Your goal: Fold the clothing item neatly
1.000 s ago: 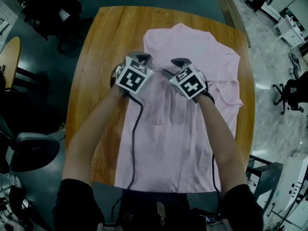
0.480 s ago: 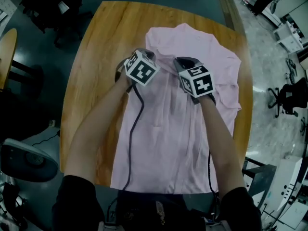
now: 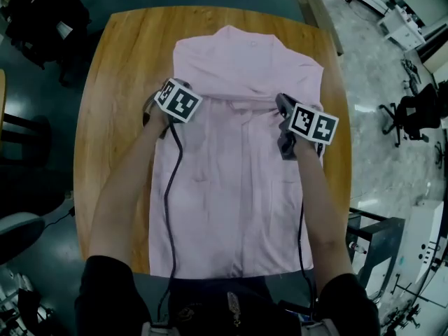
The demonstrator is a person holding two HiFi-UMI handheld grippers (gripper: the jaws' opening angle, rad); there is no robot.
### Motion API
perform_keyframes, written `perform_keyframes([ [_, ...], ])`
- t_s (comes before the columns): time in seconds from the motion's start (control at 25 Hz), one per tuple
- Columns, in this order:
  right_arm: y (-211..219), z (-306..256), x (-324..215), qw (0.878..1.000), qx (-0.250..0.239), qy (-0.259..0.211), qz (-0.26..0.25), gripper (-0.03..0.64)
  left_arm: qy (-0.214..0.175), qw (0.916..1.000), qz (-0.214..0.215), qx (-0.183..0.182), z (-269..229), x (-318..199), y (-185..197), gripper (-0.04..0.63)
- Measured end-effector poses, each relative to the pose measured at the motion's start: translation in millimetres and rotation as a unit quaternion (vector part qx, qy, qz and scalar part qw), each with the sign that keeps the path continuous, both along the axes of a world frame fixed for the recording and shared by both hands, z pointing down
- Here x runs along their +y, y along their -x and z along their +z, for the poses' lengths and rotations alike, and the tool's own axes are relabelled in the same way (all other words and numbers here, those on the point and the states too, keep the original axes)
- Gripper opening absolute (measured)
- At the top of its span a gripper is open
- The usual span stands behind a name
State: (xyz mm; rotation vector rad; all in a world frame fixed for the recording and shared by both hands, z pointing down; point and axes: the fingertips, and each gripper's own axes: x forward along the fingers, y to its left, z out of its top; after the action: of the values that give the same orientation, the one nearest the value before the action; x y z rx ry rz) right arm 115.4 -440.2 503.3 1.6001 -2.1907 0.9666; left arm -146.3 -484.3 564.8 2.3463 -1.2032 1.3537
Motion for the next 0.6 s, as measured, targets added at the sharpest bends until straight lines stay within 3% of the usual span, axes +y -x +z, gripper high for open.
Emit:
perform_keyframes([
  [0.2,-23.4,10.9,22.4,1.0,0.009,0.026,-0.011,0.032,0.002,0.9999,-0.007,-0.015,1.1,-3.0,-2.1,0.008],
  [0.4,-40.4,-9.3,10.7,0.999,0.029,0.0,-0.014,0.033,0.01,0.9998,-0.005,-0.017,-1.8,-1.3,-2.6,0.008],
  [0.6,-7.8,-20.0,-26.1,0.99,0.08,-0.019,-0.118,0.034,-0.012,0.9997,-0.01,0.021,-31.3,-11.0,-7.3,0.008],
])
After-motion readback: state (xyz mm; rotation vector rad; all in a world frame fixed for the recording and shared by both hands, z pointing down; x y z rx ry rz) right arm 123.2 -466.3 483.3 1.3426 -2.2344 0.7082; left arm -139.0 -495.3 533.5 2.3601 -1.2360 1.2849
